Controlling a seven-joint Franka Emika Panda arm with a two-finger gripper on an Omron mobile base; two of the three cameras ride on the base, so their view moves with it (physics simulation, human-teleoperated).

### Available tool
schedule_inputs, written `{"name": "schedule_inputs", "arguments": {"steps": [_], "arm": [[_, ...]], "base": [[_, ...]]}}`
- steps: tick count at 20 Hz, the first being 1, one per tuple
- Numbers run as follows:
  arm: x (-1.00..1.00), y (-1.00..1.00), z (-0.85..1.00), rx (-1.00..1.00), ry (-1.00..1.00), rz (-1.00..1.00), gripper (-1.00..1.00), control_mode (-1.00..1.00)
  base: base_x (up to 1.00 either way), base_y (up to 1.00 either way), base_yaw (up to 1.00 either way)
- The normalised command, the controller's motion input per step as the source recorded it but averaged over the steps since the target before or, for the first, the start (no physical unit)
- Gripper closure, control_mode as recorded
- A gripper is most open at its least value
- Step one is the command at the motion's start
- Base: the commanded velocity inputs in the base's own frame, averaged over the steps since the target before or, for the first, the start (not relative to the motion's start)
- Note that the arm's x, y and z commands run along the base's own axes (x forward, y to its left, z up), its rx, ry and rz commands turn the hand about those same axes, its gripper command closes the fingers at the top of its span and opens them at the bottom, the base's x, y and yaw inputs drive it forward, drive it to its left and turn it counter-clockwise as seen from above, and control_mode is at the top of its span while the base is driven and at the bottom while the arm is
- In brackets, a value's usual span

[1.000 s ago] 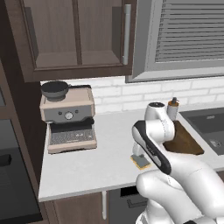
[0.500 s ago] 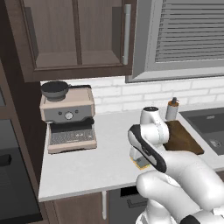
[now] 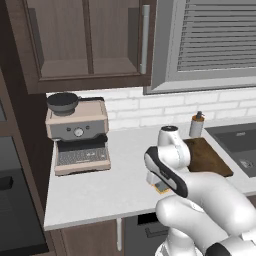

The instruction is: Pick up the sponge from the counter and clean the cutting board by briefly scrubbing or pressing down on the cutting board. Once finished, release the sponge.

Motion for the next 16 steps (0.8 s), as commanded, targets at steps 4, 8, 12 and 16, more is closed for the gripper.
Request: {"name": "schedule_inputs", "arguments": {"steps": [4, 8, 12, 16], "arm": [[0.26, 0.00, -0.11, 0.00, 0.02, 0.00, -1.00, -1.00], [0.24, 0.00, -0.16, 0.00, 0.01, 0.00, -1.00, -1.00], [0.11, 0.01, -0.21, 0.00, 0.01, 0.00, -1.00, -1.00], [0.13, 0.11, -0.31, -0.01, 0.05, 0.00, -1.00, -1.00]], "base": [[0.00, 0.00, 0.00], [0.00, 0.00, 0.00], [0.00, 0.00, 0.00], [0.00, 0.00, 0.00]]}}
